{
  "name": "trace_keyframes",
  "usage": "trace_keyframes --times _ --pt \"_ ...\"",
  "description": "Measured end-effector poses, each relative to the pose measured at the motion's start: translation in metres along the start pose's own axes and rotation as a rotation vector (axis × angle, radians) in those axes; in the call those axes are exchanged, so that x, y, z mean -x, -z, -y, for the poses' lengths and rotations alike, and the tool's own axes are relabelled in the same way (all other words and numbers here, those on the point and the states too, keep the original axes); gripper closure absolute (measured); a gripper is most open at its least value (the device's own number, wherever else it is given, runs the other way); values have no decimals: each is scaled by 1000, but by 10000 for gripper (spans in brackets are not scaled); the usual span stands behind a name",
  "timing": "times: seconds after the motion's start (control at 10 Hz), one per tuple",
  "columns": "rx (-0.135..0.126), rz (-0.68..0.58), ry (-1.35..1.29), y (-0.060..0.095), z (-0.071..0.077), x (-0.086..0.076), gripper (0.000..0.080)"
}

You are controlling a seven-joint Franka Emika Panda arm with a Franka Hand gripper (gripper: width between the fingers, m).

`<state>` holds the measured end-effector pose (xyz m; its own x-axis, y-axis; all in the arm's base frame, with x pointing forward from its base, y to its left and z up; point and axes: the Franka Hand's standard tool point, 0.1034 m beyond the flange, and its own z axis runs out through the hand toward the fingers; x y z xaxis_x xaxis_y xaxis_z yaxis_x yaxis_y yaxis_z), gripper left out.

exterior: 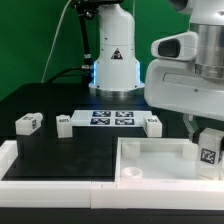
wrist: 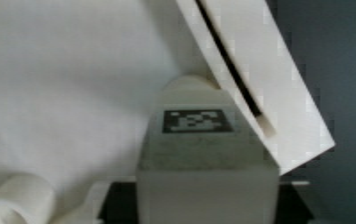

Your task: Assemble one leg

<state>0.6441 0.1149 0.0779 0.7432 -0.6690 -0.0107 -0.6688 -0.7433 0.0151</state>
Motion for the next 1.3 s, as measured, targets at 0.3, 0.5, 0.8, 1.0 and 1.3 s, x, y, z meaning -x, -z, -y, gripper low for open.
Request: trace_keyframes --times 0.3,0.5,0.8,1.0,1.3 --pt "4 -7 -392 -1 0 1 508" --pt "1 20 -519 0 -2 -1 508" --pt "-9 40 -615 -1 -1 0 415" --pt "-17 35 -541 -1 2 2 234" --pt "-25 32 -95 -2 5 7 153"
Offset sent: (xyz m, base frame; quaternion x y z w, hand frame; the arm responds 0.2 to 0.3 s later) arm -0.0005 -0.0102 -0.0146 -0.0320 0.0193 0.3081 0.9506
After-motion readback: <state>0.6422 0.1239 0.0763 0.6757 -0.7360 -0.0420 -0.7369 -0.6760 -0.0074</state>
